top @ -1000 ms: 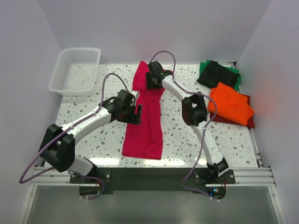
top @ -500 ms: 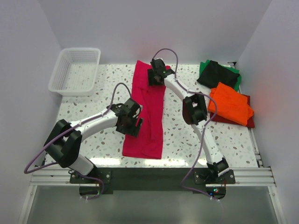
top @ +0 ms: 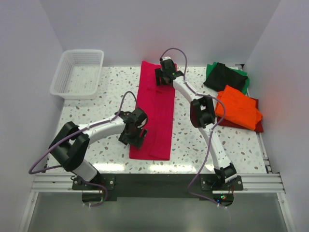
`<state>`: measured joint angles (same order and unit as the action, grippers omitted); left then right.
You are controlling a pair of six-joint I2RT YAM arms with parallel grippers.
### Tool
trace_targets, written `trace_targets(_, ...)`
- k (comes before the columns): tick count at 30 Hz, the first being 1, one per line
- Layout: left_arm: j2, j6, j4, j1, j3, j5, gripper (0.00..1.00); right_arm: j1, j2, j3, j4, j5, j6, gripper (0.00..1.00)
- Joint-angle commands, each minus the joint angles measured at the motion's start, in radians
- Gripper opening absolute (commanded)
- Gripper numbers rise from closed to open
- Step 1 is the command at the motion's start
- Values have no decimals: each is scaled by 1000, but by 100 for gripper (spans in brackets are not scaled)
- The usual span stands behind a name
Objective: Fold and stack the t-shirts
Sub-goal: Fold the tshirt
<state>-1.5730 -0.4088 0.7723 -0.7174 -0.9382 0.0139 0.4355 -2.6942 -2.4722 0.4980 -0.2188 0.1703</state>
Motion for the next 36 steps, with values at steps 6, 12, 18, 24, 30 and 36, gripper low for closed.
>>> trace_targets(6, 94, -88, -16, -10, 3, 102, 73, -7, 178, 62, -104, -5, -14, 79)
trace_targets(12, 180, -142, -33, -10, 13, 162, 73, -6, 295, 3, -79, -5, -32, 79)
trace_targets(18, 211, -147, -51, -8, 29, 127, 73, -6, 457, 134, 113, -19, 47, 78)
trace_targets(24, 229, -182, -83, -8, 39, 120, 72, 48, 828, 658, 83, -50, 138, 74)
trace_targets(30, 274, -246, -155, -8, 108, 84, 70, 195, 1095, 965, 163, -135, 244, 70)
trace_targets(36, 309, -274, -229, -8, 213, 2, 63, 357, 1276, 1234, 174, -156, 422, 62)
